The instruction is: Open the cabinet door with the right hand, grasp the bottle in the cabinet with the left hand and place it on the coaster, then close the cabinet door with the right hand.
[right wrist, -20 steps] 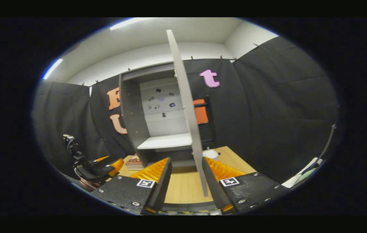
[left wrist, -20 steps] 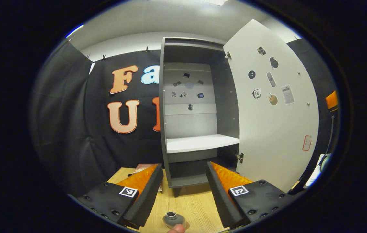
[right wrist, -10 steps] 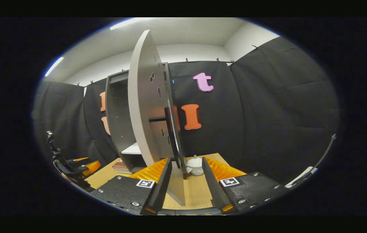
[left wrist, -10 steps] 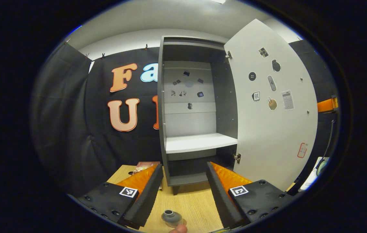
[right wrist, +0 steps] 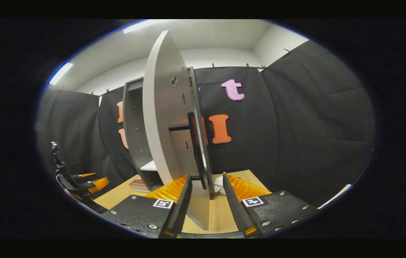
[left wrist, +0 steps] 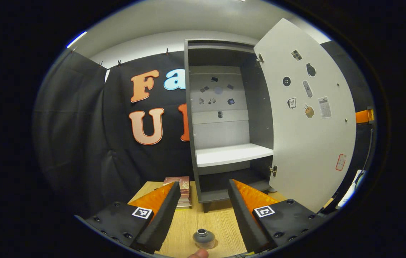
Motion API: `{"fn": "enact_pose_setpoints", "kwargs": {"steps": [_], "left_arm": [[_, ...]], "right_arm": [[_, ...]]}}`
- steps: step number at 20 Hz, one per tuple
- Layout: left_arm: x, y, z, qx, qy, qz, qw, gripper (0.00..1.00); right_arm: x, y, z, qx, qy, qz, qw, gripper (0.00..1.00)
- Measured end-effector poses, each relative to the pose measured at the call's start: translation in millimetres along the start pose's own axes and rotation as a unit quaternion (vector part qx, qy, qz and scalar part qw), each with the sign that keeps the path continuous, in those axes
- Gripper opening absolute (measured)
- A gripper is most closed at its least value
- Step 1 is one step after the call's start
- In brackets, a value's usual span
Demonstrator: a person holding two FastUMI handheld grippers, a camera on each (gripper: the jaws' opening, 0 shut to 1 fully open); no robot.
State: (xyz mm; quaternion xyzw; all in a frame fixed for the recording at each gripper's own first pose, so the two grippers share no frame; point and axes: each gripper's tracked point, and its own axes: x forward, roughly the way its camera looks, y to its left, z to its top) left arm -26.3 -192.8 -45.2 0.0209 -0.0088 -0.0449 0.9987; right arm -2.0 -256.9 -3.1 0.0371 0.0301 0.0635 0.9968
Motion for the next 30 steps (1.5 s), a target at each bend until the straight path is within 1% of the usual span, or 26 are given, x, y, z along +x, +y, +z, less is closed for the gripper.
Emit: {"fn": "enact_pose_setpoints", "kwargs": {"steps": [1,2,5,9,10,12,13,14,18,19,22,25,27,30], "left_arm": [[2,4,-1,-0.003,0.001,-0.002,1.0,0.88],[6,6,-2,-0.008,0.002,-0.008,1.0,0.88],[16,20,-1,-0.019,-0.001,-0.021,1.0,0.88],[30,60,-13,-0.024,0.007,-0.021,0.999,0.88],[32,72,-16,-0.026,0.01,-0.019,0.999,0.88],[40,98,-22,-0.024,0.015,-0.01,1.0,0.88],[44,111,-23,-0.023,0.016,-0.004,1.0,0.88],[49,125,-24,-0.023,0.016,0.003,1.0,0.88],[67,171,-21,-0.028,0.01,0.028,0.999,0.88],[69,182,-21,-0.028,0.009,0.034,0.999,0.88],[78,205,-24,-0.026,0.007,0.044,0.999,0.88],[87,224,-27,-0.031,0.007,0.05,0.998,0.88],[95,234,-28,-0.035,0.008,0.05,0.998,0.88],[109,240,-28,-0.039,0.006,0.046,0.998,0.88]], "right_arm": [[1,10,-1,-0.005,0.001,0.002,1.0,0.44],[2,23,-2,-0.007,0.0,0.008,1.0,0.54],[14,74,-7,-0.006,0.001,0.035,0.999,0.54],[39,134,-13,-0.002,-0.003,0.052,0.999,0.55],[47,150,-13,0.001,-0.001,0.059,0.998,0.64],[64,181,-17,0.003,0.0,0.071,0.997,0.64],[77,196,-19,0.004,0.001,0.077,0.997,0.64],[94,210,-19,0.005,0.003,0.081,0.997,0.6],[164,262,-23,0.006,0.0,0.092,0.996,0.7],[183,274,-26,-0.001,-0.004,0.092,0.996,0.7],[231,319,-26,-0.026,-0.014,0.085,0.996,0.72],[258,330,-28,-0.021,-0.02,0.08,0.996,0.72],[262,325,-24,-0.016,-0.024,0.075,0.997,0.72],[286,326,-26,-0.02,-0.031,0.062,0.997,0.73]]}}
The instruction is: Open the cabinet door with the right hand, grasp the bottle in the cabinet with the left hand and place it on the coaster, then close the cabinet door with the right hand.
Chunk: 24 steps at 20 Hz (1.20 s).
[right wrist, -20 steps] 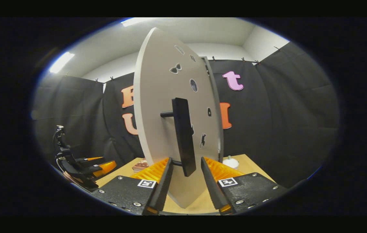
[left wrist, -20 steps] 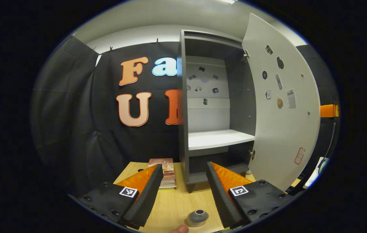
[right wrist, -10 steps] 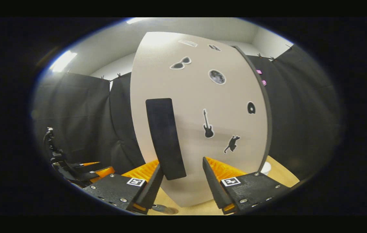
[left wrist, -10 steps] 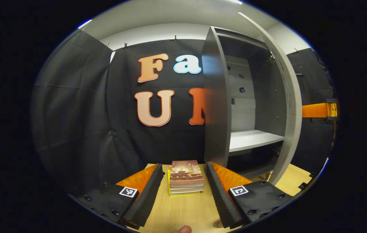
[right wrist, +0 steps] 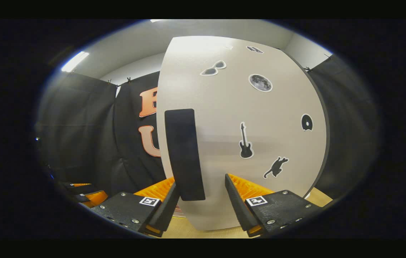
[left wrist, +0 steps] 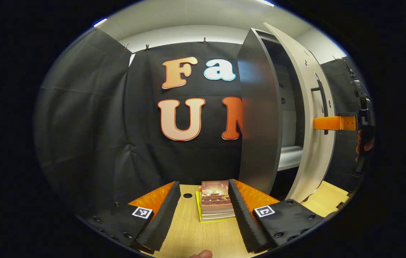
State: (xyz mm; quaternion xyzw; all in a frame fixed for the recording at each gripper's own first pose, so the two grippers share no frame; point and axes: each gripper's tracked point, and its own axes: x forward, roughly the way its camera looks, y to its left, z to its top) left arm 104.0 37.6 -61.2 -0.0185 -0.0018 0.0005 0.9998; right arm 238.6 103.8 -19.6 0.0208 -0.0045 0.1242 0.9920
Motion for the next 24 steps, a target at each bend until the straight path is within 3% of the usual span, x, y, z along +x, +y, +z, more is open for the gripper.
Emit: {"fn": "enact_pose_setpoints", "kwargs": {"steps": [10,14,18,21,24], "left_arm": [[5,-13,-15,-0.015,0.016,-0.02,1.0,0.88],[-4,-17,-12,-0.021,0.019,-0.006,1.0,0.88],[-16,-36,-2,-0.017,0.023,0.005,1.0,0.88],[-32,-53,11,-0.012,0.017,0.014,1.0,0.88],[-55,-74,21,-0.013,0.018,0.016,1.0,0.88]], "right_arm": [[33,-15,7,-0.006,-0.023,-0.052,0.998,0.81],[37,-17,6,-0.002,-0.026,-0.052,0.998,0.82],[35,-17,7,0.022,-0.018,-0.029,0.999,0.83],[16,-15,8,0.036,-0.009,-0.01,0.999,0.87],[-34,-30,15,0.024,-0.025,-0.011,0.999,0.87]]}}
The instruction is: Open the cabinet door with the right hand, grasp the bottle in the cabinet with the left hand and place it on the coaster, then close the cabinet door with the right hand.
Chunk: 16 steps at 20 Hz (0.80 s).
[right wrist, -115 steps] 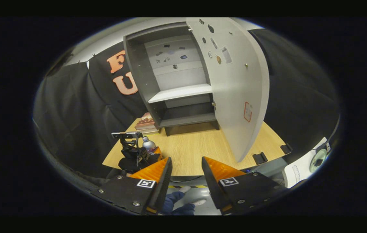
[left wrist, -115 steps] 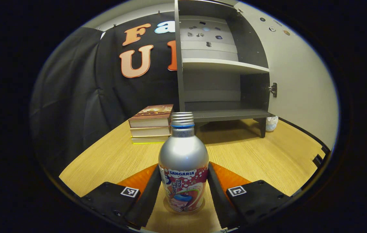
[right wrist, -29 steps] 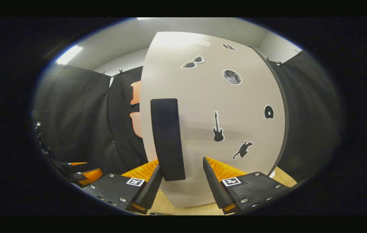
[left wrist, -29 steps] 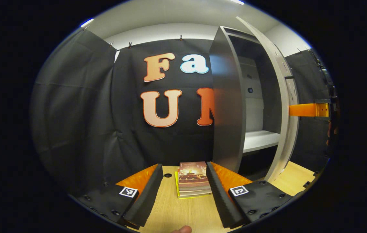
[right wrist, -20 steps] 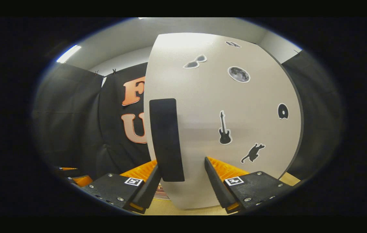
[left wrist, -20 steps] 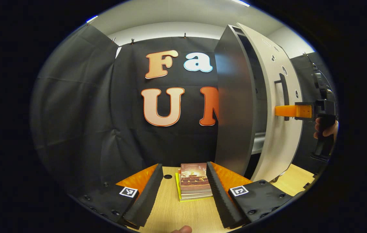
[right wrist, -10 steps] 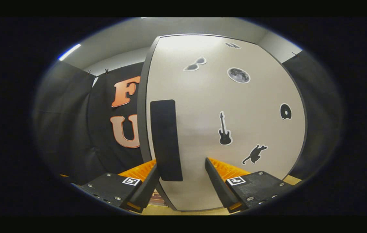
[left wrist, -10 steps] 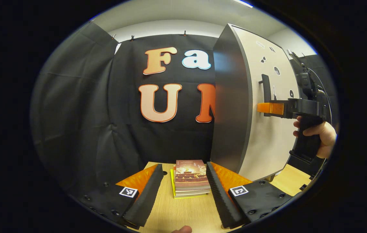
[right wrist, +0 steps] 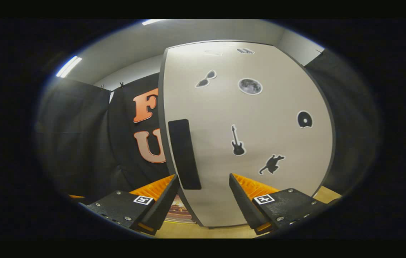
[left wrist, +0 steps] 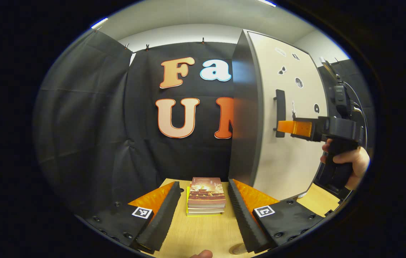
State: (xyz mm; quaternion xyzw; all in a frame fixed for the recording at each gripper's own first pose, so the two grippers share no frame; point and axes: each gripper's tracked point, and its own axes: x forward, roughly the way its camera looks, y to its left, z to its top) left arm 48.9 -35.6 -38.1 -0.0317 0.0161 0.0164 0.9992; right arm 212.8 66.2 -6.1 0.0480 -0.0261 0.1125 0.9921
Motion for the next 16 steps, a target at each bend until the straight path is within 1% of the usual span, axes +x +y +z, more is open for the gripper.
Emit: {"fn": "enact_pose_setpoints", "kwargs": {"steps": [2,4,6,9,11,13,16], "left_arm": [[-17,-13,5,0.006,-0.002,0.001,1.0,0.88],[-34,-27,11,0.011,-0.008,0.002,1.0,0.88],[-50,-42,14,0.01,-0.007,0.003,1.0,0.88],[-69,-64,18,0.009,-0.004,0.001,1.0,0.88],[-82,-76,21,0.012,-0.006,0.003,1.0,0.88],[-94,-87,22,0.016,-0.007,0.005,1.0,0.88],[-108,-99,22,0.023,-0.01,0.008,1.0,0.88]], "right_arm": [[-41,-15,2,0.003,-0.002,0.0,1.0,0.87],[-81,-35,-1,-0.002,0.01,-0.007,1.0,0.86],[-118,-56,-5,-0.019,0.027,-0.016,0.999,0.87],[-170,-77,5,-0.03,0.024,-0.024,0.999,0.87],[-199,-86,7,-0.025,0.025,-0.027,0.999,0.87],[-224,-93,-2,-0.026,0.041,-0.032,0.998,0.87],[-246,-91,-1,-0.019,0.04,-0.027,0.999,0.87]]}}
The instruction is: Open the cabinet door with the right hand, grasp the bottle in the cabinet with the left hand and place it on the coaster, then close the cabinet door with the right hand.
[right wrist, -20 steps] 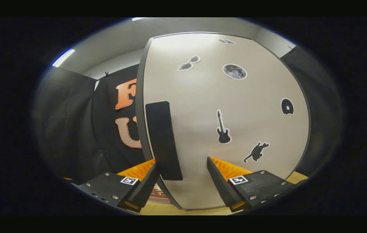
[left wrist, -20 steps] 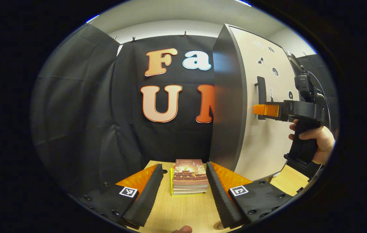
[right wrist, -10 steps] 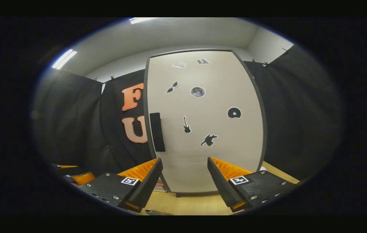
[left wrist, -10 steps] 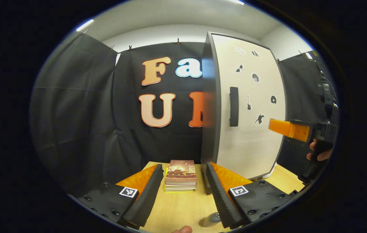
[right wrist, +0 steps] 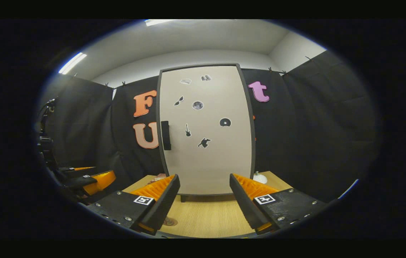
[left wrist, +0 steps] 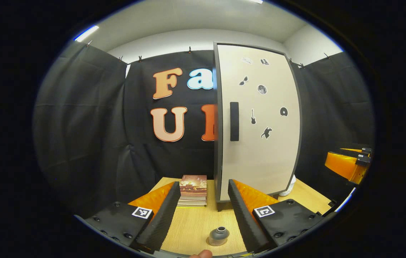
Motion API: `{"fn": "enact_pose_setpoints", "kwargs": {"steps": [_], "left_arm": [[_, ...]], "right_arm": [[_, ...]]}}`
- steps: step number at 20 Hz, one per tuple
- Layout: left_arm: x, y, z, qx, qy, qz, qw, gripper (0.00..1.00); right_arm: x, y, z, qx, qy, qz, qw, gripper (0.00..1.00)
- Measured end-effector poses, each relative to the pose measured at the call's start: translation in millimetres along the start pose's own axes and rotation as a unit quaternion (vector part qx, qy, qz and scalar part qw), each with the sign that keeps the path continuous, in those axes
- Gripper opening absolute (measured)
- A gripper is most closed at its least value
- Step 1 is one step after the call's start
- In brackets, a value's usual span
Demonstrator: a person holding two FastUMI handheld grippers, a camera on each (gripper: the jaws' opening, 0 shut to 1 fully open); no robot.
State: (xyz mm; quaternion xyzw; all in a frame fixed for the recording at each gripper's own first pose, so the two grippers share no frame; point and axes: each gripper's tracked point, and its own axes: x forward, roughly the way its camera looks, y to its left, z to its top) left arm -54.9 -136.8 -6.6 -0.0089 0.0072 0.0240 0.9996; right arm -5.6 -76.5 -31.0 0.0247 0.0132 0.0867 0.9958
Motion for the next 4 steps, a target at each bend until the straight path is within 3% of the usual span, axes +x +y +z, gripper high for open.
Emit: {"fn": "enact_pose_setpoints", "kwargs": {"steps": [4], "left_arm": [[-11.6,-9.8,-2.3,-0.004,0.001,0.004,1.0,0.88]], "right_arm": [[-6.5,-1.6,-6.7,0.002,0.008,0.013,1.0,0.87]]}}
